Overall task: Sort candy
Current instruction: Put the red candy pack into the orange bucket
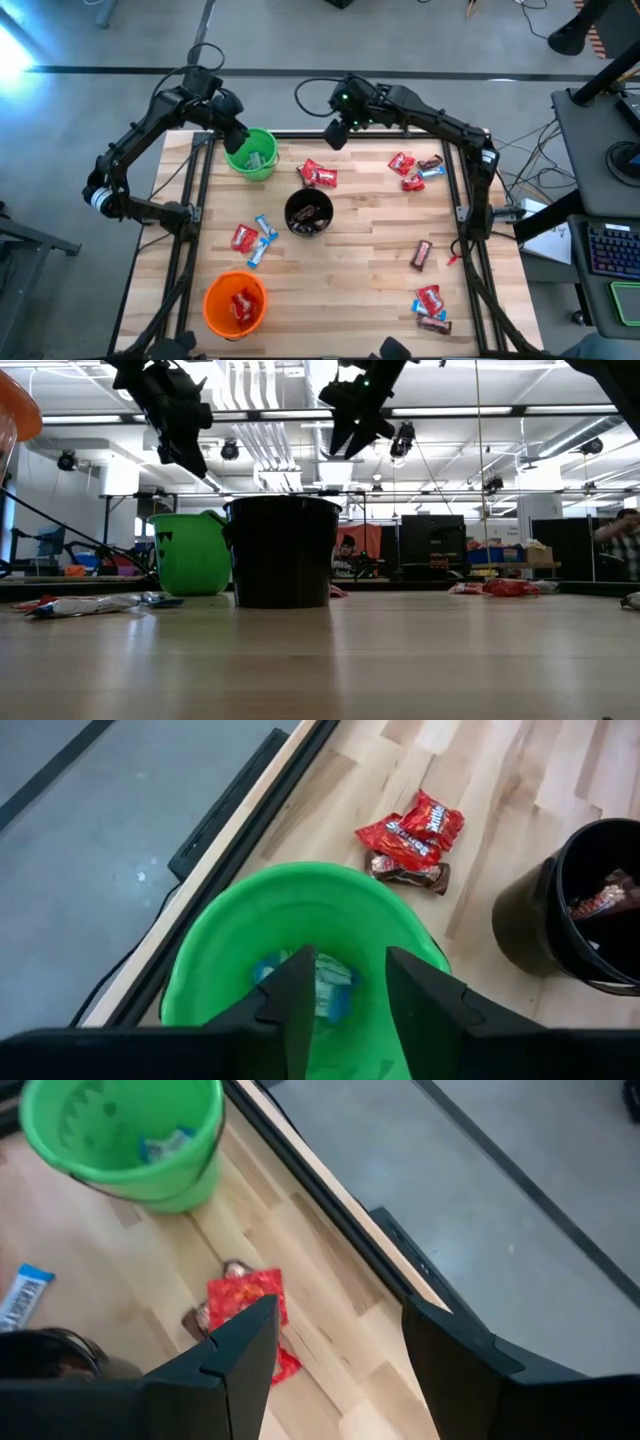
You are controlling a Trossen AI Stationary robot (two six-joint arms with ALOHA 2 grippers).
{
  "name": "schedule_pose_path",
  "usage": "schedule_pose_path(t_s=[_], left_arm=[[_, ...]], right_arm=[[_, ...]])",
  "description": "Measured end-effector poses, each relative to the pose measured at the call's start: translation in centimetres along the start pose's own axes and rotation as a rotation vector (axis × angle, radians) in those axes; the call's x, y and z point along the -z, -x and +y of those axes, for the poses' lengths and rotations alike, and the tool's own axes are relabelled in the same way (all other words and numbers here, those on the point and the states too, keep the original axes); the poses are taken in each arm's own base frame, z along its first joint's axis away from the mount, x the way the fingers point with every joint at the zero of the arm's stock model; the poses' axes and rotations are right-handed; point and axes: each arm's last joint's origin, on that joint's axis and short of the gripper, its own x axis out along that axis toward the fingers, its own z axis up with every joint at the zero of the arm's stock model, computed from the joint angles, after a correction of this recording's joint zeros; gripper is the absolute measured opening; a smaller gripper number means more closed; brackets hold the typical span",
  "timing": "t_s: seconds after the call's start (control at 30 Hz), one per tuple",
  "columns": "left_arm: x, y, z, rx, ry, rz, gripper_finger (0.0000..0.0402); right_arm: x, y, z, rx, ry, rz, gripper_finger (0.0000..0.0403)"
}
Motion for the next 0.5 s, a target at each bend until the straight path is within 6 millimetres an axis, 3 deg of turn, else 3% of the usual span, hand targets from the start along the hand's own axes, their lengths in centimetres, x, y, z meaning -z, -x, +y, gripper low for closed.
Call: schedule_pose_path(t_s=[0.23, 0.5], left_arm=[[-0.3, 0.0, -0.4, 0.108, 0.009, -0.059, 0.0136], [-1.1, 0.0, -0.6, 0.156, -0.05, -0.149, 0.0139]], right_arm=[[1.0, -0.2, -2.0, 0.102, -0.056, 0.113, 0.0206], [2.2, -0.8, -4.7, 0.246, -0.16, 0.223, 0.0206]])
